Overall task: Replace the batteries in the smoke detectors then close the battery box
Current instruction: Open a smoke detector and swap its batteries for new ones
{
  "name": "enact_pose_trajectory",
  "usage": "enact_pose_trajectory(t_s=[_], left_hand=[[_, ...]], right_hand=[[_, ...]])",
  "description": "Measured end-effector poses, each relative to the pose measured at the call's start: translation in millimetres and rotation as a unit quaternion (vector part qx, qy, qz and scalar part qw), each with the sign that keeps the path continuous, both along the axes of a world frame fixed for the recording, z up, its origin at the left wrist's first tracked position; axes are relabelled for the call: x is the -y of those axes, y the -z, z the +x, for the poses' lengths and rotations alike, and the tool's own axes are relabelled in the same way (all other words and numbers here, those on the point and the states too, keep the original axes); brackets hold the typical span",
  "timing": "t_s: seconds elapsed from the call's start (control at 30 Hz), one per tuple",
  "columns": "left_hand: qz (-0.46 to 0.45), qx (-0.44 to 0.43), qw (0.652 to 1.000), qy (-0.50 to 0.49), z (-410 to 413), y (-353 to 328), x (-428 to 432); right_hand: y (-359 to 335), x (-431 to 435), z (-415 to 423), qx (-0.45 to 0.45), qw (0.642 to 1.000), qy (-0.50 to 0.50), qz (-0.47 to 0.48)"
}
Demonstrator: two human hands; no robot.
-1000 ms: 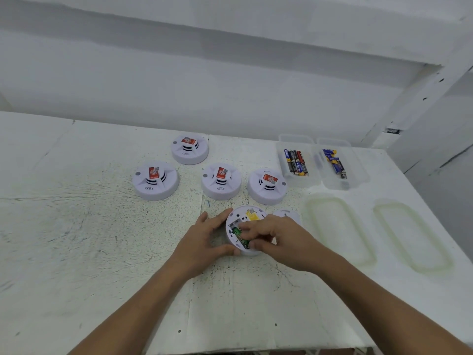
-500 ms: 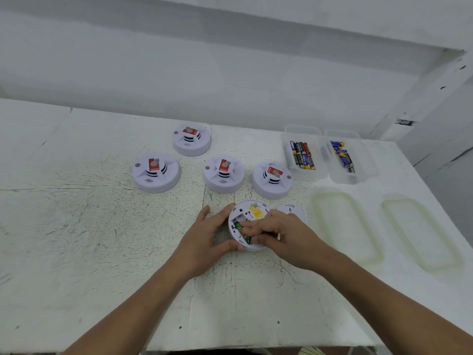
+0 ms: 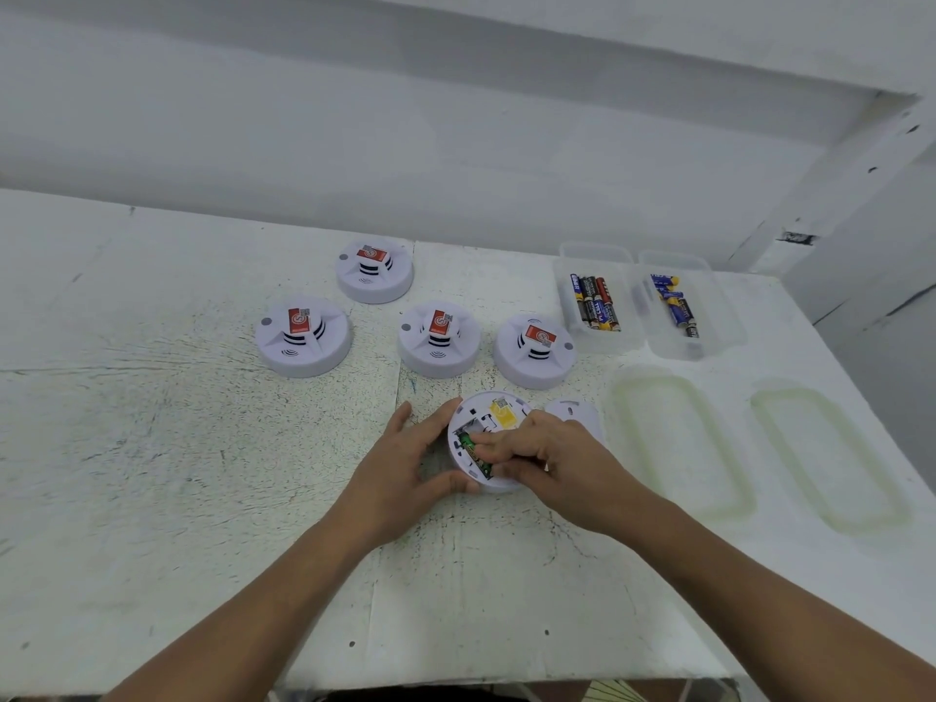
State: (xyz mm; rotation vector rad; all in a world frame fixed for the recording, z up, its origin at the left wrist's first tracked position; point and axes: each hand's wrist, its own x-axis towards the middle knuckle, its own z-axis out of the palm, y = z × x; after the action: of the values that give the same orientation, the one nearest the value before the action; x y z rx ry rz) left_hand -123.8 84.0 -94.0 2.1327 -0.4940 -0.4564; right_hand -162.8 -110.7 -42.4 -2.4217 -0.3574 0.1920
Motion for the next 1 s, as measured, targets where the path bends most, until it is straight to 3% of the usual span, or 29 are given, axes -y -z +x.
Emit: enact_pose_trajectory(t_s=[0.53, 0.67, 0.77, 1.0], left_hand=[[-0.019, 0.008, 1.000, -0.001, -1, -3, 0], [-0.034, 0.029, 0.999, 0.009, -3, -3, 0], [-0.047, 0.068, 0.996, 0.034, -3, 1, 1], [-0.057, 0.125, 0.990, 0.043, -1, 11, 1]], right_hand=[[4, -4, 0, -0.017, 1.000, 0.016, 0.008], [8, -8, -5, -0.009, 0.995, 0.093, 0.037], [7, -15, -10, 0.012, 0.983, 0.185, 0.005], [-8, -15, 1, -0.138, 0.957, 0.256, -0.005]])
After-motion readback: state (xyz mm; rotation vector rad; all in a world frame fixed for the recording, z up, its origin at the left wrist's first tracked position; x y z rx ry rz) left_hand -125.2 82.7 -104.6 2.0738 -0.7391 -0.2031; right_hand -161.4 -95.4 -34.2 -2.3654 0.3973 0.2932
